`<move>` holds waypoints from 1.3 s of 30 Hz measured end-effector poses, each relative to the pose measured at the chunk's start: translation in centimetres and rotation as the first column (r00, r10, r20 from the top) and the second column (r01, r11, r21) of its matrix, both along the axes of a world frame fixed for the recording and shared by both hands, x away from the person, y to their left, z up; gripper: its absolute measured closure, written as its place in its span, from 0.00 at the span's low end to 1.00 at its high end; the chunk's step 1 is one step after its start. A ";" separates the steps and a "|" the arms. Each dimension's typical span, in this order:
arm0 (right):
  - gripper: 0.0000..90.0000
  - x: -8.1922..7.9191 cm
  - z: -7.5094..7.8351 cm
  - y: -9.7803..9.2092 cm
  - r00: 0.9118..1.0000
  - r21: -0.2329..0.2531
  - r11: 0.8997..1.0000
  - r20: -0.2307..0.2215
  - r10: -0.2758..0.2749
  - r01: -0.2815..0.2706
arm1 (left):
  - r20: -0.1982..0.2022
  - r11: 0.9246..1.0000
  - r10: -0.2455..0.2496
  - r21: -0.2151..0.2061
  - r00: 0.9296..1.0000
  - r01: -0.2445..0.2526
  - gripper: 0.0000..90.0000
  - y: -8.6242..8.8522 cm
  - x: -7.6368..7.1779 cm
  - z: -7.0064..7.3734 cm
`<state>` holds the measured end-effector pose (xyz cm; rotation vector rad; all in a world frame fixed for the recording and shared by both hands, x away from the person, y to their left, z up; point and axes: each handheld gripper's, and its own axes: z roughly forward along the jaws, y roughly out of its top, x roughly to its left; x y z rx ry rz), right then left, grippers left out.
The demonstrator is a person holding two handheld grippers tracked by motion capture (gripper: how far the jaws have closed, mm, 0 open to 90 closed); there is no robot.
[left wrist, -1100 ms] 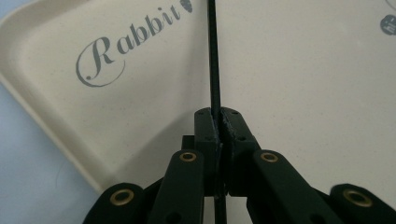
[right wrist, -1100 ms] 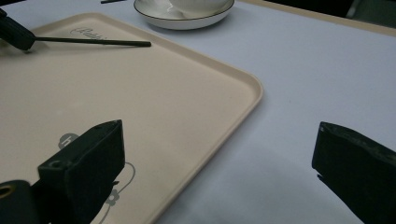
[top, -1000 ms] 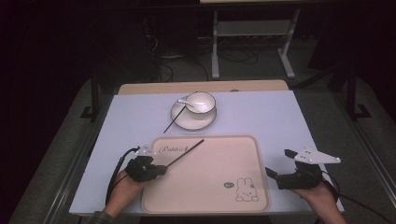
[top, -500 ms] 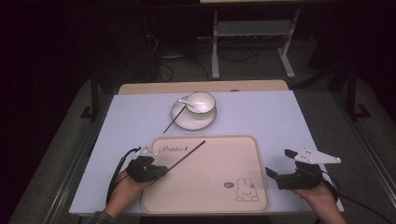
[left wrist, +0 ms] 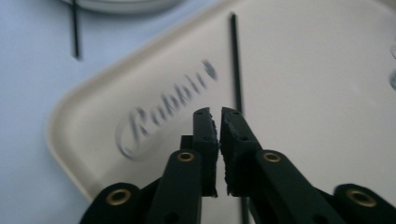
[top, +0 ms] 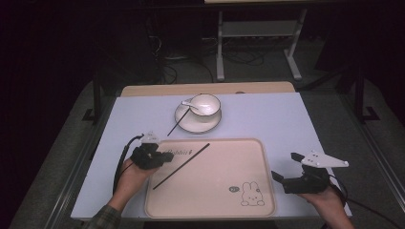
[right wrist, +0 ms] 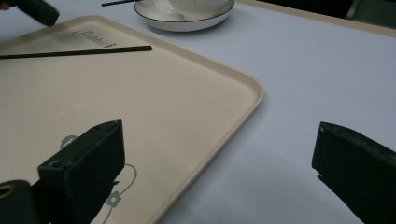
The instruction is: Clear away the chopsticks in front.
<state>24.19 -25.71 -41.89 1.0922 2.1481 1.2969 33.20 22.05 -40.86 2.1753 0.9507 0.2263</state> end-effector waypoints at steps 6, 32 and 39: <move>0.02 0.0 0.0 0.1 1.000 -0.001 1.000 -0.002 0.004 -0.004 | 0.027 0.999 0.045 0.015 0.999 -0.045 0.87 -0.3 4.3 0.6; 0.02 0.1 -0.1 -0.2 1.000 0.008 1.000 -0.001 0.011 -0.011 | 0.060 0.981 0.135 0.130 0.989 -0.142 0.84 -4.4 14.9 -1.0; 0.02 0.1 -0.1 -0.2 1.000 0.009 1.000 0.001 0.011 -0.011 | 0.044 0.981 0.151 0.120 0.988 -0.156 0.93 -4.5 15.0 -1.2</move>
